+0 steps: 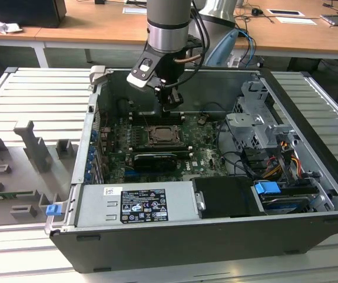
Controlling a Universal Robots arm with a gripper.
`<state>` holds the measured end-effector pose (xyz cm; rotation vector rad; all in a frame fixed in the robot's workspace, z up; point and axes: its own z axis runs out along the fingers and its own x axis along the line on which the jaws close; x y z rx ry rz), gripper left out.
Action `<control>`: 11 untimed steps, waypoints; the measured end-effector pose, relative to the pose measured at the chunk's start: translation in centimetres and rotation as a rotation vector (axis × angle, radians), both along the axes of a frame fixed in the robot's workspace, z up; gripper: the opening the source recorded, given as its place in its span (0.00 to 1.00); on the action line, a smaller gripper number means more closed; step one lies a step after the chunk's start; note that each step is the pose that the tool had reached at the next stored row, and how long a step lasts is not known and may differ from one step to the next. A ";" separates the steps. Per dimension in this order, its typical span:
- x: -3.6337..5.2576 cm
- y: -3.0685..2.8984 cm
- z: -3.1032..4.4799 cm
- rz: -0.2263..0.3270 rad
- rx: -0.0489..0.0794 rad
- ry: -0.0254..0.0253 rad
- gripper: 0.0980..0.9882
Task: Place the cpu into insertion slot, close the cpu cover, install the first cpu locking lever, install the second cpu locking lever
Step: 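Install the first cpu locking lever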
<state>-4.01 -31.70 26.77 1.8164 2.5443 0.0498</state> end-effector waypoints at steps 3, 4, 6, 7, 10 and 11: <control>0.01 0.00 0.00 0.033 0.000 0.0000 0.01; 0.01 0.00 0.00 0.039 0.000 -0.0001 0.01; 0.01 0.00 0.00 0.051 0.000 -0.0001 0.01; 0.01 0.00 0.00 0.062 0.000 0.0000 0.01; 0.01 0.00 0.00 0.078 0.000 0.0000 0.01; 0.01 0.00 0.00 0.083 0.000 0.0000 0.01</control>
